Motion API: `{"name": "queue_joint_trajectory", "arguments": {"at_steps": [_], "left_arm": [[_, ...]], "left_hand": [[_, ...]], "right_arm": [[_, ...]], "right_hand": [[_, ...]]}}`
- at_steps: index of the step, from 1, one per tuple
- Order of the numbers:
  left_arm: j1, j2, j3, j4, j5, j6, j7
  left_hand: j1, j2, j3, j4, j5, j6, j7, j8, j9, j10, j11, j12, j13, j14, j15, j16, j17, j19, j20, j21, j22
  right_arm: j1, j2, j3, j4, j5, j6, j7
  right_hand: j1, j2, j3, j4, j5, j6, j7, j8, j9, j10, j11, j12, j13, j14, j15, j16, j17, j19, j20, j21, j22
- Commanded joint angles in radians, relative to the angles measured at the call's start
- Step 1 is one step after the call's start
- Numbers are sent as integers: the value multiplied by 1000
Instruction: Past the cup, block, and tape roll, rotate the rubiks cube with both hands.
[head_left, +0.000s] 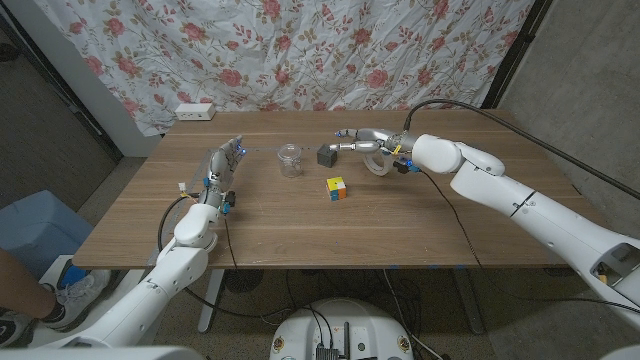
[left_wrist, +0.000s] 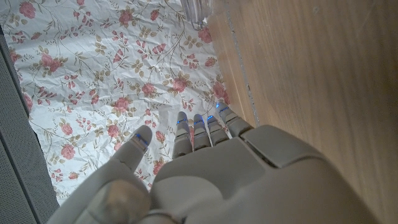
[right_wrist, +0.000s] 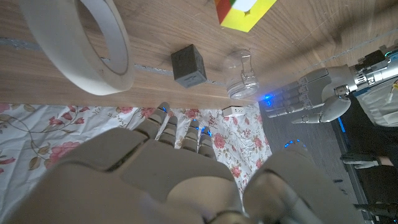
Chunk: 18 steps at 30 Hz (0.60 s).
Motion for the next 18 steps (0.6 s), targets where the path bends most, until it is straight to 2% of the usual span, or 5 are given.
{"name": "queue_joint_trajectory", "arguments": {"at_steps": [1, 18], "left_arm": [[-4, 4, 9, -7, -7, 15, -17], [-2, -6, 12, -3, -6, 6, -12]], "left_hand": [[-8, 76, 4, 5, 4, -7, -1, 2, -1, 0, -3, 6, 2, -4, -4, 2, 6, -3, 1, 4, 3], [-8, 78, 5, 8, 5, -6, 1, 4, -1, 1, -1, 7, 2, -3, -4, 3, 5, -2, 0, 5, 3]], "right_arm": [[-34, -33, 58, 6, 105, 13, -81], [-104, -16, 118, 79, 239, 81, -211]], "right_hand": [[-11, 1, -2, 10, -3, 12, -6, 7, 1, 25, 0, 9, -1, 15, 4, 8, 0, 15, 1, 4, 2], [-23, 4, -6, 12, -6, 32, -8, 9, 0, 39, 4, 8, -4, 34, 2, 11, -8, 29, 7, 5, 2]]}}
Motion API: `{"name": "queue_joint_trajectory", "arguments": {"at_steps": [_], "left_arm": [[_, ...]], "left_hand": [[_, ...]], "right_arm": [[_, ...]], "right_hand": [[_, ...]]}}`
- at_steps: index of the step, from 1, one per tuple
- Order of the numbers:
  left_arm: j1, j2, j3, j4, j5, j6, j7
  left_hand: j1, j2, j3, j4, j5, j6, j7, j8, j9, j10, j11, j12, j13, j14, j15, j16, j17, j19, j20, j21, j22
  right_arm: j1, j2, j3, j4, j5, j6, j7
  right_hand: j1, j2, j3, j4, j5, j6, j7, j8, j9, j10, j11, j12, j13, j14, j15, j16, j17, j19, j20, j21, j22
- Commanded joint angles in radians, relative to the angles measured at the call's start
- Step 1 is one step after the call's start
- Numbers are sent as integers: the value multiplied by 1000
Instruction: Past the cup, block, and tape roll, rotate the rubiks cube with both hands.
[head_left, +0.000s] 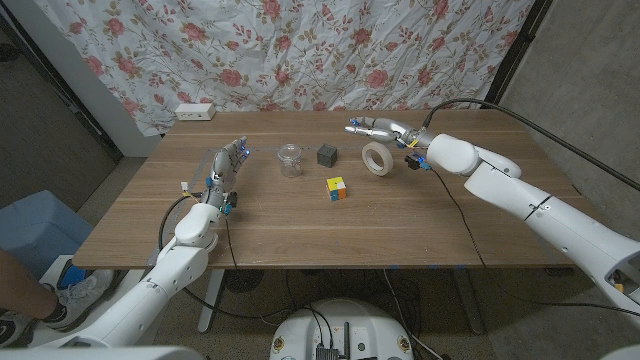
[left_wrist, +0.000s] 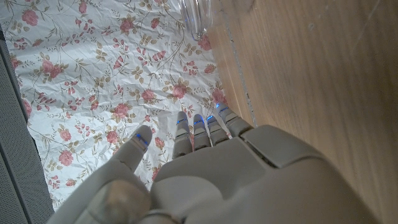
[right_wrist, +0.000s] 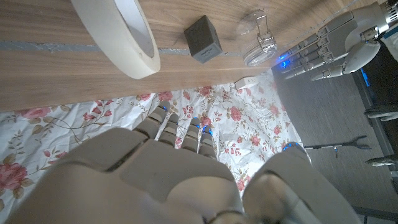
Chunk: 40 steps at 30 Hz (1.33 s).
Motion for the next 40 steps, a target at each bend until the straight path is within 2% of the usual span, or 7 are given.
{"name": "queue_joint_trajectory", "arguments": {"at_steps": [1, 13, 23, 24, 35, 37, 40], "left_arm": [[-1, -10, 4, 3, 3, -9, 4], [11, -3, 0, -14, 2, 3, 15], [-9, -8, 9, -3, 4, 20, 14], [-13, -8, 12, -4, 4, 31, 15], [-32, -7, 23, 6, 4, 63, 14], [-38, -1, 26, 5, 6, 82, 15], [-40, 2, 28, 4, 6, 96, 21]], "left_hand": [[-8, 79, 1, 3, 5, -2, 5, 4, 3, 2, -1, 8, 2, -3, -3, 3, 5, -2, 0, 5, 3], [-7, 80, 2, 5, 5, -1, 7, 6, 3, 4, 0, 9, 2, -2, -4, 3, 5, -1, 0, 6, 3], [-7, 79, 2, 6, 5, 1, 6, 7, 4, 4, 0, 9, 2, -1, -4, 3, 4, 0, 3, 7, 3], [-7, 80, 2, 6, 5, 2, 7, 7, 4, 4, 0, 9, 2, -1, -4, 3, 5, 0, 3, 7, 3], [-6, 80, 3, 7, 6, 6, 7, 9, 4, 4, 0, 9, 2, -2, 1, 3, 4, 0, 5, 7, 3], [-6, 80, 3, 7, 6, 7, 6, 9, 4, 4, -1, 9, 2, -2, 1, 3, 4, 0, 5, 7, 3], [-6, 80, 3, 8, 6, 7, 6, 9, 4, 3, -1, 9, 2, -3, 0, 3, 4, 1, 5, 7, 3]], "right_arm": [[-43, 8, 41, 52, 92, 49, -85], [-69, 28, 69, 110, 172, 91, -139], [-97, 43, 98, 171, 260, 141, -159], [-111, 57, 110, 198, 287, 180, -167], [-161, 85, 143, 275, 349, 267, -223], [-166, 117, 154, 344, 389, 333, -218], [-167, 141, 158, 395, 410, 370, -223]], "right_hand": [[-4, 9, 2, 4, -2, 10, -3, 9, 0, 14, 3, 4, 0, 10, 1, 4, 1, 8, 0, 5, 2], [-15, 16, 1, 9, -3, 11, 1, 6, -1, 17, 6, 2, -1, 10, 1, 1, -2, 9, 1, 2, 2], [-25, 21, -1, 13, -4, 9, 7, 2, -1, 14, 10, -3, -2, 3, -5, -4, -5, 0, -2, -3, 2], [-26, 22, -1, 13, -4, 10, 8, 2, -1, 14, 9, -3, -2, 2, -7, -5, -6, -1, -4, -3, 2], [-25, 29, 1, 11, -4, 30, 9, 6, -1, 29, 14, 0, -3, 8, -20, -6, -11, 3, -8, -3, 2], [-25, 30, 2, 10, -3, 33, 6, 7, -1, 29, 14, -1, -3, 10, -24, -6, -12, 0, -9, -4, 2], [-23, 32, 3, 8, -3, 37, 5, 7, -1, 31, 16, -1, -3, 10, -26, -6, -14, -1, -8, -5, 2]]}}
